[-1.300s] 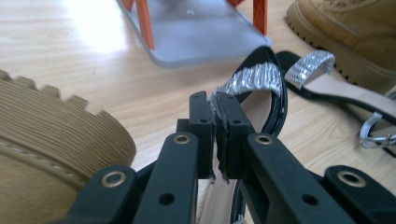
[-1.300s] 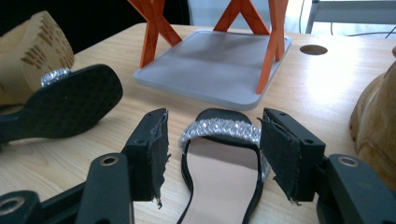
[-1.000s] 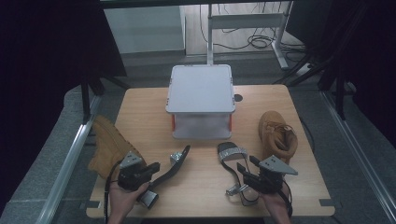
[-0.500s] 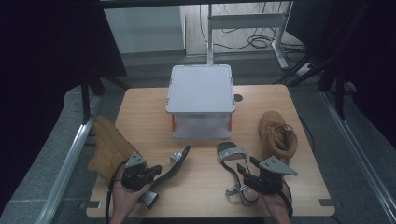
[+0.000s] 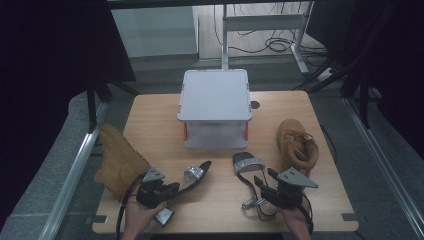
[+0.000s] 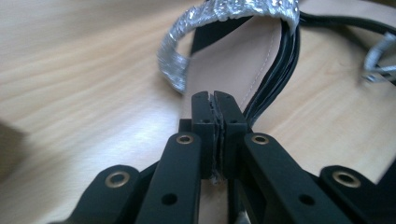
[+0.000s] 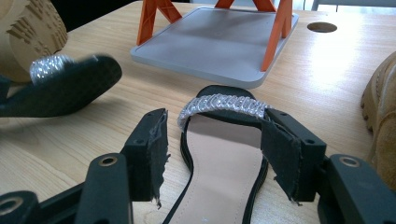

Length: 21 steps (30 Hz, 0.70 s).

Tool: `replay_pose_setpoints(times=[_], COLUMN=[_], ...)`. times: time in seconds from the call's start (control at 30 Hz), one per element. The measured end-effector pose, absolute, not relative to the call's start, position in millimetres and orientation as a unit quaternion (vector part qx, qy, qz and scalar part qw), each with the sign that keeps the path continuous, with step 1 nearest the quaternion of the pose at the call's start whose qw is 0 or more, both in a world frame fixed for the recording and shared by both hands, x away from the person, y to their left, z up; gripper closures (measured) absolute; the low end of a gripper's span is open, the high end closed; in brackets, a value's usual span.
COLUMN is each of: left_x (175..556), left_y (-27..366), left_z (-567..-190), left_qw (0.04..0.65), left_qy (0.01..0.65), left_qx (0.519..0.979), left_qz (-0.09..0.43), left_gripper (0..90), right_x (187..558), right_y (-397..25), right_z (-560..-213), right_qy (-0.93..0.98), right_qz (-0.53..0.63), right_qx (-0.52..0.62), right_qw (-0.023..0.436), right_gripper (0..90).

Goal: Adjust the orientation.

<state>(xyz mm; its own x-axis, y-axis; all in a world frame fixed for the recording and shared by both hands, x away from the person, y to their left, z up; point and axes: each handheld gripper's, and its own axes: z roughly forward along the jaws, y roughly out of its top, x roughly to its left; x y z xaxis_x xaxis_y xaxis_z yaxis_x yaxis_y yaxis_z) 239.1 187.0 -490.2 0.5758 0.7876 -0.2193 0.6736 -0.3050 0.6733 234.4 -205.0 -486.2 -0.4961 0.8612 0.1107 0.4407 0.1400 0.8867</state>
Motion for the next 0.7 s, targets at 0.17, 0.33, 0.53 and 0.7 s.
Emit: replay_pose_setpoints(times=[0.17, 0.33, 0.53, 0.7], left_x=[230, 222, 225, 225], left_y=[154, 134, 139, 143], left_z=[-500, -502, -502, -498], left_qw=[0.353, 0.328, 0.339, 0.348], left_qy=[0.430, 0.416, 0.417, 0.420], left_qx=[0.830, 0.845, 0.842, 0.836], left_qz=[0.049, 0.068, 0.050, 0.060], left_gripper=[88.3, 89.5, 87.0, 67.6], right_x=[234, 233, 234, 234], right_y=[-205, -207, -207, -207], right_z=[-486, -486, -489, -490], right_qy=[0.722, 0.721, 0.722, 0.723], right_qz=[0.476, 0.476, 0.472, 0.472], right_qx=[0.451, 0.452, 0.454, 0.454], right_qw=[0.221, 0.221, 0.221, 0.221], right_gripper=[41.9, 41.8, 41.3, 41.3])
